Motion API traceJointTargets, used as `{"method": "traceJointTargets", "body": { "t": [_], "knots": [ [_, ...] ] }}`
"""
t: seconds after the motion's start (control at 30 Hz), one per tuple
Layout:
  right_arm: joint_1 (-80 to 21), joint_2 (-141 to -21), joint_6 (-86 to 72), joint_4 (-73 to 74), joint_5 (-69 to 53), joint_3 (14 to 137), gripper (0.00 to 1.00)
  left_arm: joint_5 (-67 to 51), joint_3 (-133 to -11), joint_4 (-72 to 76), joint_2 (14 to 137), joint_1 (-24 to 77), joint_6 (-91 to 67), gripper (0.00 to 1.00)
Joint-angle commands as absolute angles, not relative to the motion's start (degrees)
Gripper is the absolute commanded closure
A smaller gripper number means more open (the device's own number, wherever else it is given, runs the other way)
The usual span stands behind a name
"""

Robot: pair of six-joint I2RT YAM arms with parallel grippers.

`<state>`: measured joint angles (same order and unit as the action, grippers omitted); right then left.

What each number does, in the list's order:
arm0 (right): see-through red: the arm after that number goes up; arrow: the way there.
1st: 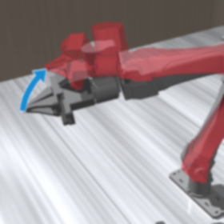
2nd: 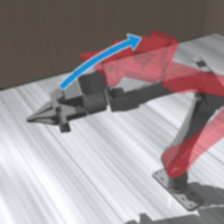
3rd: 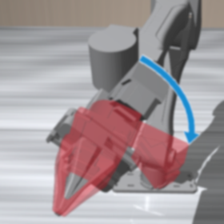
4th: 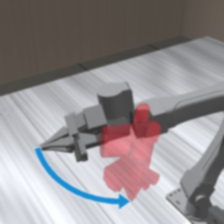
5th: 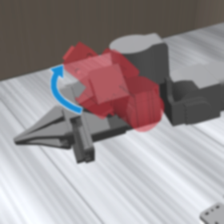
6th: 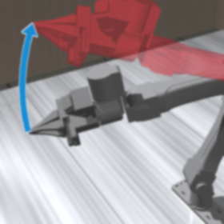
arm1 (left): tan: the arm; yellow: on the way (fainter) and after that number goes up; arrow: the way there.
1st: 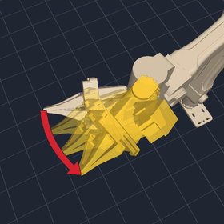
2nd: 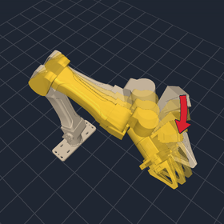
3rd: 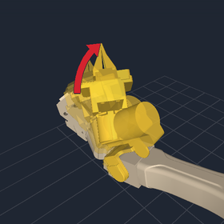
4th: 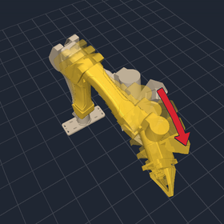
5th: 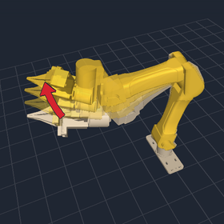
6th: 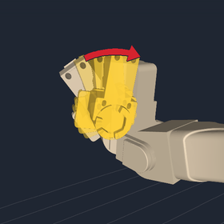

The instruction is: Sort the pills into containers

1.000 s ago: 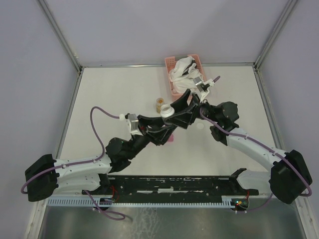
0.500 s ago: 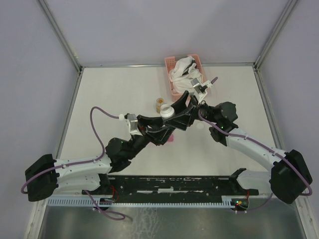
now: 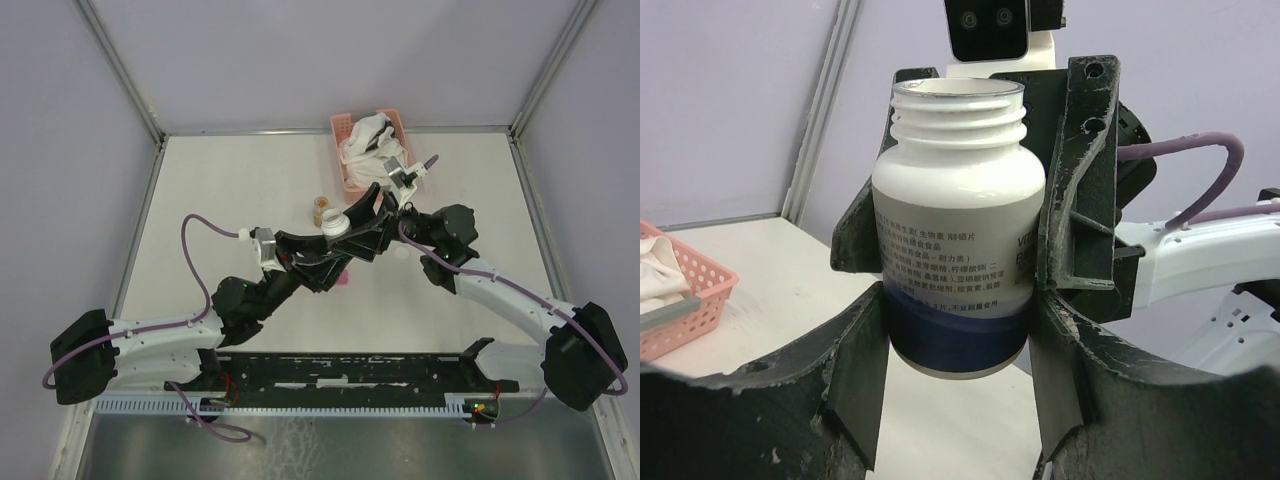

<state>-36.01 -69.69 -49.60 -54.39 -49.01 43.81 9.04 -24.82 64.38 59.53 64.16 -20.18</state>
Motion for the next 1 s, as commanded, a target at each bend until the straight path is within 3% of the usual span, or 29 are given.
{"method": "traceJointTargets", "body": {
  "t": [0.0,0.3,0.5,0.6,0.67,0.8,0.97],
  "knots": [
    [-36.3,-68.4,-48.6,-56.4,-49.6,46.4,0.34,9.9,-24.9,67.0,59.3,64.6,-22.1,0.97],
    [-36.3,-68.3,-48.3,-55.7,-49.8,46.8,0.27,9.9,-24.9,66.7,59.9,64.6,-22.2,0.97],
    [-36.2,-68.2,-48.0,-55.1,-50.2,46.9,0.32,9.8,-25.2,66.2,59.9,64.6,-22.2,0.97],
    [-36.2,-68.1,-48.0,-54.9,-50.9,47.3,0.46,9.5,-25.5,65.7,60.2,64.6,-22.3,0.97],
    [-36.3,-68.0,-47.6,-54.8,-51.5,47.5,0.67,9.4,-25.6,65.2,60.3,64.6,-22.6,0.97],
    [-36.2,-67.6,-47.2,-54.6,-51.5,47.5,0.98,8.6,-25.7,64.0,59.7,64.6,-22.8,0.93],
    [-36.0,-67.4,-46.9,-54.5,-51.9,47.6,0.99,5.8,-25.3,60.2,57.8,64.6,-23.0,0.54]
  ]
}}
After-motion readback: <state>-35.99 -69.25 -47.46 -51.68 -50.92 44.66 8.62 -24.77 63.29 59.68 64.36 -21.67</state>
